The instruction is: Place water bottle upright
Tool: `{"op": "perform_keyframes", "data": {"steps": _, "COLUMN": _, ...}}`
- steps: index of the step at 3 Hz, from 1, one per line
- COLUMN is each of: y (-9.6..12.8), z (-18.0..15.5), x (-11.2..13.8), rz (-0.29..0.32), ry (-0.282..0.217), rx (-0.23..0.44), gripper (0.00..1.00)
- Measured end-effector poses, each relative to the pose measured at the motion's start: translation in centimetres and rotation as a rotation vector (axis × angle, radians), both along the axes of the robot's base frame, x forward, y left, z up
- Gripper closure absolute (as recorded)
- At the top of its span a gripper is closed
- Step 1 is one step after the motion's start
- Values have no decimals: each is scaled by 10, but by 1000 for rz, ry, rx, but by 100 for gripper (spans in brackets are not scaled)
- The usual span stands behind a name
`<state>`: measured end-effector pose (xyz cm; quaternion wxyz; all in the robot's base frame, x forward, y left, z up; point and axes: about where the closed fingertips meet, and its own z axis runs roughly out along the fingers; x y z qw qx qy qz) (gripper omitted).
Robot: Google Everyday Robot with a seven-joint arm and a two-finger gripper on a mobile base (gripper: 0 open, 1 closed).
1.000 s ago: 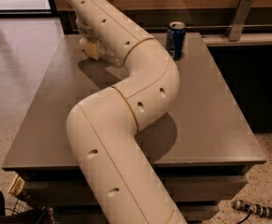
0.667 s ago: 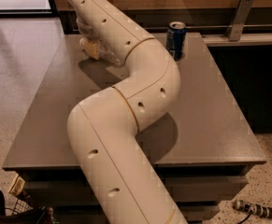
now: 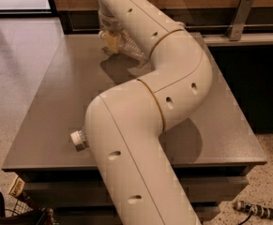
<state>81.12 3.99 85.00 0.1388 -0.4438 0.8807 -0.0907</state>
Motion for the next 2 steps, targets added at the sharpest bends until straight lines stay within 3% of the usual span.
{"op": "perform_keyframes", "data": {"steps": 1, "y": -24, "z": 28, "x": -1, "rz": 89, "ry": -62, "rx": 118, "gripper": 100}}
{"op": "perform_keyframes", "data": {"steps": 2, "y": -28, "z": 54, "x": -6, "rz": 229, "ry": -121, "rx": 211, "gripper": 100}}
